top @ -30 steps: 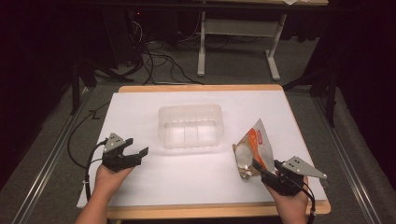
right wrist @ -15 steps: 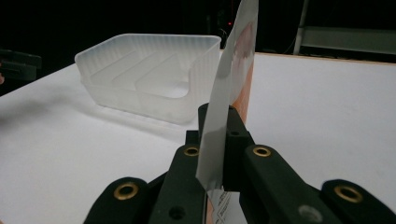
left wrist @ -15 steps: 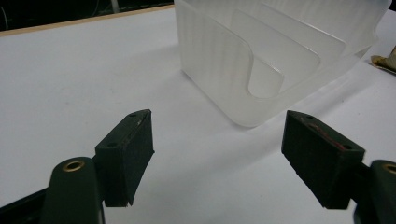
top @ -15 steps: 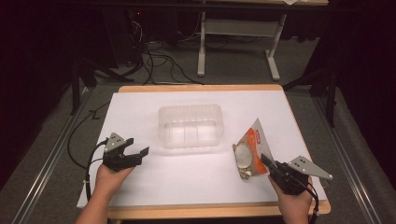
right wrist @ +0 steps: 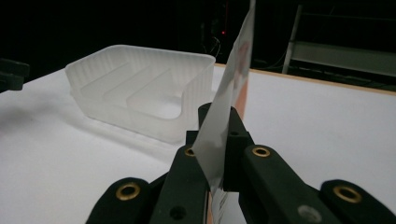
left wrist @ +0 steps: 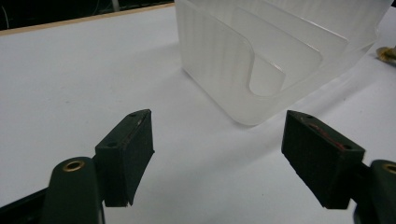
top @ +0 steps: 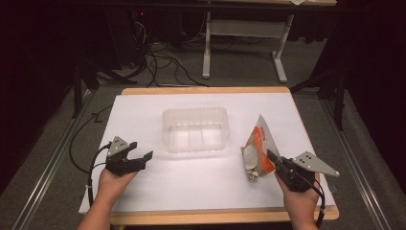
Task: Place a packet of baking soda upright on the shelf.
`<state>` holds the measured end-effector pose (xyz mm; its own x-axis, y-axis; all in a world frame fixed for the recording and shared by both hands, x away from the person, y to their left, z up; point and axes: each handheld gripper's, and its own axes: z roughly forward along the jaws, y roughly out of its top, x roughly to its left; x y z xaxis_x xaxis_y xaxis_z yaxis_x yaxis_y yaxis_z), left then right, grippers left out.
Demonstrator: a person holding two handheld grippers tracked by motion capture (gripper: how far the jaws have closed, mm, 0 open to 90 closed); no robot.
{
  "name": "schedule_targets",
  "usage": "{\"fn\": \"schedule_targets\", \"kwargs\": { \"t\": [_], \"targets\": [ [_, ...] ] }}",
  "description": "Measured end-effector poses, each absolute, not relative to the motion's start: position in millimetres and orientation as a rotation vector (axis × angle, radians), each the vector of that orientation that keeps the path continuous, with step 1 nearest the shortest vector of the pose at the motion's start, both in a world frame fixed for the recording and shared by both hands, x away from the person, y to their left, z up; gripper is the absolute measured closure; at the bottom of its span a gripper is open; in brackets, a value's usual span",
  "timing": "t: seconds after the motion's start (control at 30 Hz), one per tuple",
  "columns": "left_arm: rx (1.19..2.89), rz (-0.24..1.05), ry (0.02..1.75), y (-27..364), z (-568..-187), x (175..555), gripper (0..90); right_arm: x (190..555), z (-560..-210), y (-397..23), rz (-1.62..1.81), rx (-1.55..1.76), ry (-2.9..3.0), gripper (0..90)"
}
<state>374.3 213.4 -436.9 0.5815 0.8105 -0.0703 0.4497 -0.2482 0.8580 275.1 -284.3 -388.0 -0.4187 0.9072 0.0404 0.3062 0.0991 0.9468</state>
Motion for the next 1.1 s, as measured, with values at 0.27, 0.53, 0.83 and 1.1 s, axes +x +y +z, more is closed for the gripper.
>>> {"fn": "schedule_targets", "kwargs": {
  "t": [0.27,0.53,0.83,1.1],
  "targets": [
    [1.891,0.495,1.016,213,-438,375,25.5,282,-368,-288,1.329,1.139,1.762,90.0],
    [1.884,0.492,1.015,214,-437,375,25.4,295,-344,-285,1.328,1.105,1.750,90.0],
    [1.875,0.489,1.013,215,-436,374,25.4,315,-325,-256,1.345,1.053,1.776,90.0],
    [1.870,0.488,1.013,216,-436,374,25.4,329,-315,-229,1.386,1.001,1.794,90.0]
  ]
}}
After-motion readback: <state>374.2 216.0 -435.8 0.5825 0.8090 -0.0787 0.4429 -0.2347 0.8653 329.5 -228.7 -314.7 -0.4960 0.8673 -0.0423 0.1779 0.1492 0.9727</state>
